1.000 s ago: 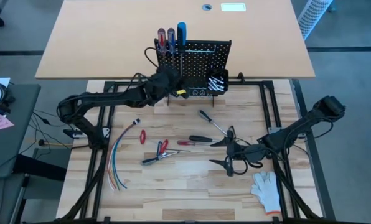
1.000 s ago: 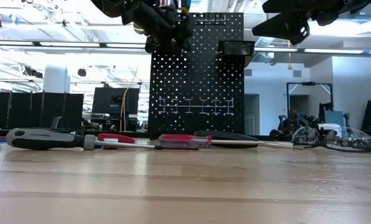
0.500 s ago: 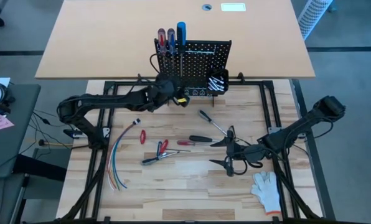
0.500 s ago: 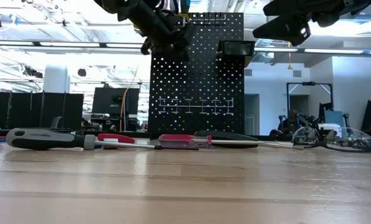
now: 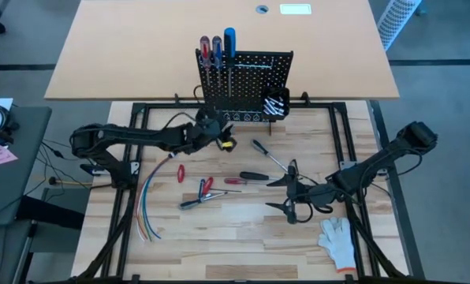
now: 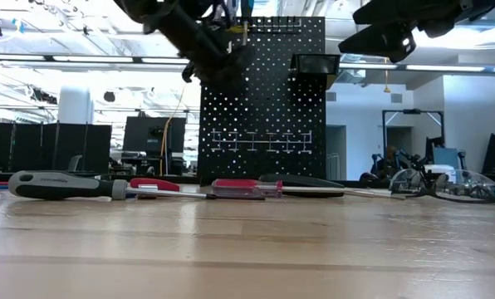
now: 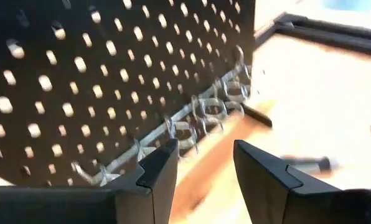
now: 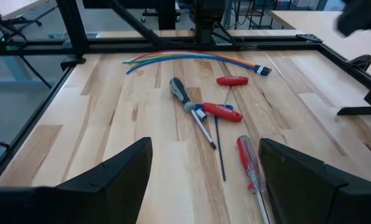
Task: Hang tools onto peg board
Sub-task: Hang the allen wrench on the pegboard
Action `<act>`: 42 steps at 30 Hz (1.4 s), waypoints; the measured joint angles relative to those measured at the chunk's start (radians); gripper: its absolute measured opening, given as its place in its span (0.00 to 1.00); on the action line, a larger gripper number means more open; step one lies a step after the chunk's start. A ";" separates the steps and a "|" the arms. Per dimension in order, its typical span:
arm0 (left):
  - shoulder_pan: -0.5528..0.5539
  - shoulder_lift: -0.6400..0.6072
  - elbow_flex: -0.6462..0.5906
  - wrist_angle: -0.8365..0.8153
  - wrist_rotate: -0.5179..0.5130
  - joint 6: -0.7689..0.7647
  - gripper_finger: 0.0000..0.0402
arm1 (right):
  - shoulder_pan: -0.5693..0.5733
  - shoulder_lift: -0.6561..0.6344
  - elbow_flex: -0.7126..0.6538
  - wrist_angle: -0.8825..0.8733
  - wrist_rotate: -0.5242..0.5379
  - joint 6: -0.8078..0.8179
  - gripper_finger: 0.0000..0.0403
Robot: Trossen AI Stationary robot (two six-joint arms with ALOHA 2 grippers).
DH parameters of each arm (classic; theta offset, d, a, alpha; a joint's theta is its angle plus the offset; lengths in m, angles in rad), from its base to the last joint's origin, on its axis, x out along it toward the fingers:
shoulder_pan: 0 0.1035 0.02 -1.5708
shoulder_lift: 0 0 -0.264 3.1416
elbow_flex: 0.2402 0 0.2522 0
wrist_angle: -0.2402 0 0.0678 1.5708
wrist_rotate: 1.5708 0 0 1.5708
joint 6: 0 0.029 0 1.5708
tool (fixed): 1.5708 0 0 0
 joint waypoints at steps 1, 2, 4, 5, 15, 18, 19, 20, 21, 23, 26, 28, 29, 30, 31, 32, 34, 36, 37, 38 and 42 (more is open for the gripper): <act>-0.013 -0.002 -0.020 0.015 -0.003 -0.001 0.37 | 0.003 0.002 0.000 -0.002 0.000 0.000 0.75; -0.026 -0.008 -0.040 0.036 -0.003 -0.001 0.37 | 0.005 0.003 0.000 -0.002 0.000 0.001 0.75; -0.055 -0.018 -0.086 0.065 -0.003 0.001 0.37 | 0.005 0.004 0.000 -0.006 -0.001 0.003 0.75; -0.069 -0.018 -0.103 0.086 -0.004 0.001 0.37 | 0.005 0.003 0.000 -0.006 -0.001 0.003 0.75; -0.203 -0.026 -0.355 0.187 -0.041 -0.156 0.37 | -0.005 0.003 0.000 -0.066 -0.001 0.041 0.75; -0.256 -0.026 -0.448 0.266 -0.041 -0.222 0.37 | -0.013 0.003 0.000 -0.090 -0.004 0.047 0.75; -0.276 -0.026 -0.477 0.290 -0.041 -0.237 0.37 | -0.017 0.003 0.000 -0.101 -0.010 0.048 0.75; -0.298 -0.026 -0.502 0.317 -0.041 -0.252 0.37 | -0.022 0.003 0.000 -0.118 -0.017 0.051 0.75; -0.319 -0.026 -0.525 0.337 -0.040 -0.274 0.37 | -0.030 0.003 0.000 -0.133 -0.028 0.056 0.75; -0.363 -0.026 -0.560 0.349 -0.040 -0.325 0.37 | -0.045 0.003 0.000 -0.164 -0.045 0.078 0.75; -0.439 -0.025 -0.587 0.369 -0.056 -0.384 0.37 | -0.081 0.011 0.000 -0.210 -0.081 0.098 0.75; -0.497 -0.023 -0.591 0.386 -0.102 -0.422 0.37 | -0.111 0.033 -0.011 -0.203 -0.105 0.100 0.75; -0.524 -0.022 -0.591 0.385 -0.131 -0.438 0.37 | -0.128 0.045 -0.020 -0.199 -0.125 0.100 0.75; -0.551 -0.022 -0.591 0.387 -0.162 -0.453 0.37 | -0.148 0.063 -0.025 -0.198 -0.146 0.100 0.75; -0.577 -0.022 -0.590 0.396 -0.191 -0.464 0.37 | -0.169 0.087 -0.029 -0.192 -0.163 0.100 0.75; -0.603 -0.022 -0.590 0.407 -0.217 -0.471 0.37 | -0.188 0.108 -0.030 -0.198 -0.167 0.100 0.75; -0.650 -0.022 -0.590 0.428 -0.260 -0.482 0.37 | -0.226 0.141 -0.034 -0.225 -0.171 0.092 0.75; -0.692 -0.022 -0.589 0.432 -0.293 -0.500 0.37 | -0.263 0.156 -0.033 -0.224 -0.188 0.079 0.75; -0.710 -0.022 -0.589 0.432 -0.315 -0.513 0.37 | -0.278 0.158 -0.032 -0.230 -0.191 0.071 0.75; -0.727 -0.022 -0.589 0.432 -0.336 -0.526 0.37 | -0.294 0.158 -0.032 -0.240 -0.191 0.062 0.75; -0.783 0.006 -0.589 0.457 -0.417 -0.552 0.37 | -0.374 0.136 -0.032 -0.272 -0.192 0.010 0.75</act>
